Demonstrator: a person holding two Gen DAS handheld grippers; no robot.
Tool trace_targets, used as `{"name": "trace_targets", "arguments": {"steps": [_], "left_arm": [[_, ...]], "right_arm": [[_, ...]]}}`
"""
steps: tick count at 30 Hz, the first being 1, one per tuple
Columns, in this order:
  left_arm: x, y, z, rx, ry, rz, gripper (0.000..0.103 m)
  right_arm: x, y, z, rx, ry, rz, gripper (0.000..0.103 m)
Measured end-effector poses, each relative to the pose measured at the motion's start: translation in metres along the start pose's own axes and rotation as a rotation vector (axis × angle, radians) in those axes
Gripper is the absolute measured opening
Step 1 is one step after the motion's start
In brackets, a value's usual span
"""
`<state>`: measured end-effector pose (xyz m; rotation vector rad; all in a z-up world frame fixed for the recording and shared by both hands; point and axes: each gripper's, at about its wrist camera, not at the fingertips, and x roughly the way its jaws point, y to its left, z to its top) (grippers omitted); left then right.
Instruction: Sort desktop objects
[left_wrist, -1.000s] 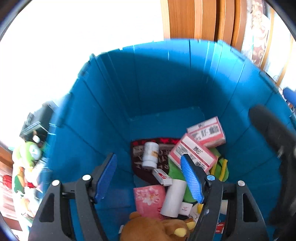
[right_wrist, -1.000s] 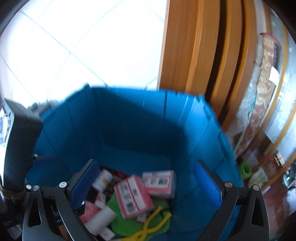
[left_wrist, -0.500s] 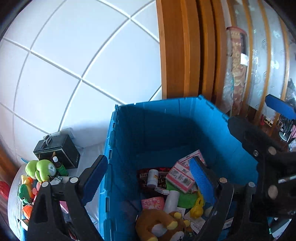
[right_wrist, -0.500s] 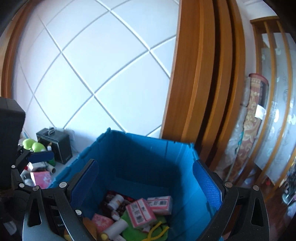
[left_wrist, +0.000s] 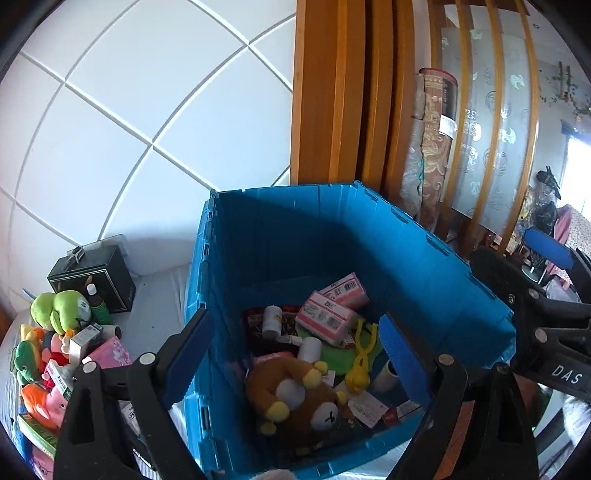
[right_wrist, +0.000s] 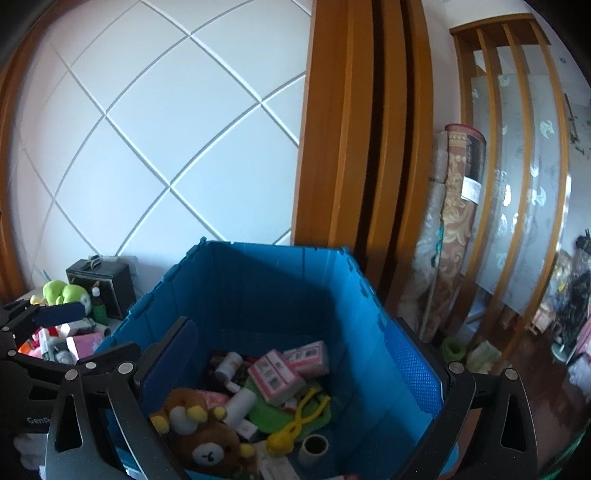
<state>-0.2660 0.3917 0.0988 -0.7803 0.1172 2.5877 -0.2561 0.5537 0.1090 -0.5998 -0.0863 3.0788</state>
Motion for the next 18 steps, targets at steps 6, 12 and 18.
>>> {"name": "trace_targets", "arguments": {"steps": [6, 12, 18], "left_arm": [[-0.004, 0.001, -0.013, -0.007, 0.009, 0.013, 0.091], [-0.01, 0.008, -0.022, -0.024, 0.021, 0.02, 0.091], [-0.017, 0.009, -0.023, -0.019, 0.004, 0.023, 0.091]], "right_arm": [[-0.015, -0.004, -0.016, 0.018, 0.019, -0.068, 0.103], [-0.011, -0.014, -0.028, 0.044, 0.073, -0.091, 0.103], [-0.007, -0.014, -0.032, 0.042, 0.101, -0.081, 0.103]]}}
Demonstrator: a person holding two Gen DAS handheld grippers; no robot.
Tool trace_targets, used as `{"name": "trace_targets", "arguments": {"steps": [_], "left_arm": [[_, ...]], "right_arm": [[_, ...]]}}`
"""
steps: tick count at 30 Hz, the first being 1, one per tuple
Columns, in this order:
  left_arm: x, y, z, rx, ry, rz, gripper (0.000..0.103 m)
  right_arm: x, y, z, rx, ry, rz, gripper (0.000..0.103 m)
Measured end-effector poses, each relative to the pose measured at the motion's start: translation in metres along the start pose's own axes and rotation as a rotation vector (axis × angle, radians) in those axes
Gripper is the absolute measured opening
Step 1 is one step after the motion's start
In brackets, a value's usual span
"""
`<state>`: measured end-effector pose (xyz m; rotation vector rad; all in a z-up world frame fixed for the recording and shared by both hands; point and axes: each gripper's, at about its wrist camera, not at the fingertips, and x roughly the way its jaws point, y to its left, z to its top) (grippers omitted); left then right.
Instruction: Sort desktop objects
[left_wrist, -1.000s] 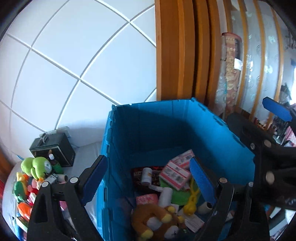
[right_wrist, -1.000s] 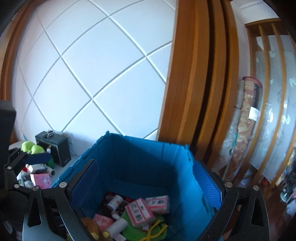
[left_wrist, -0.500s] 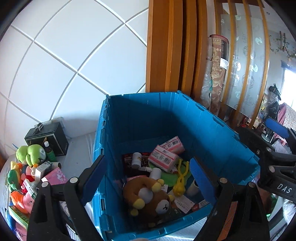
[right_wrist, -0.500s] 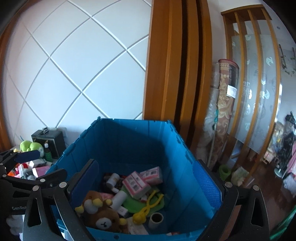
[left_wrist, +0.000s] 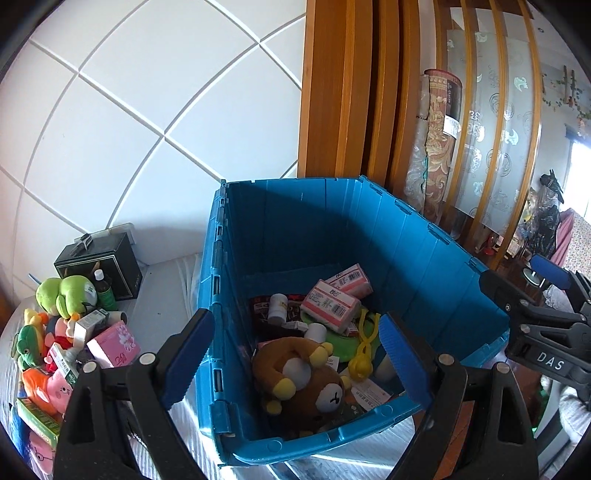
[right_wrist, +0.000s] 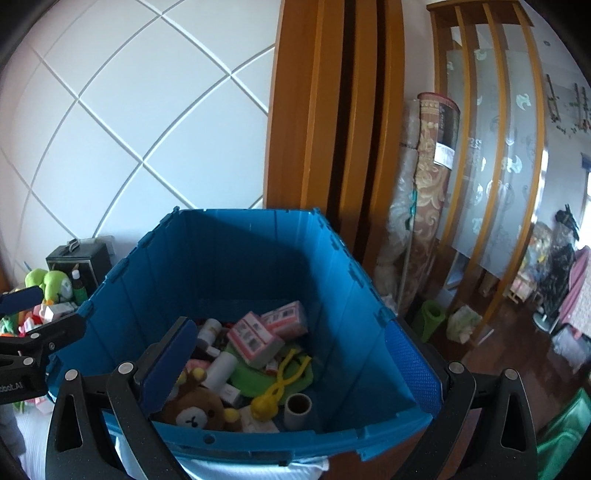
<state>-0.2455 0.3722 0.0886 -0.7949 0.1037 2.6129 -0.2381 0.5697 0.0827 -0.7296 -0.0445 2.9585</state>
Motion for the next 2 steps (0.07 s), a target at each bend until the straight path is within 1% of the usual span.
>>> {"name": "trace_targets", "arguments": {"steps": [2], "left_arm": [[-0.0011, -0.0005, 0.0006, 0.006, -0.003, -0.003, 0.091]], "right_arm": [[0.0008, 0.0008, 0.0001, -0.001, 0.001, 0.001, 0.103]]}}
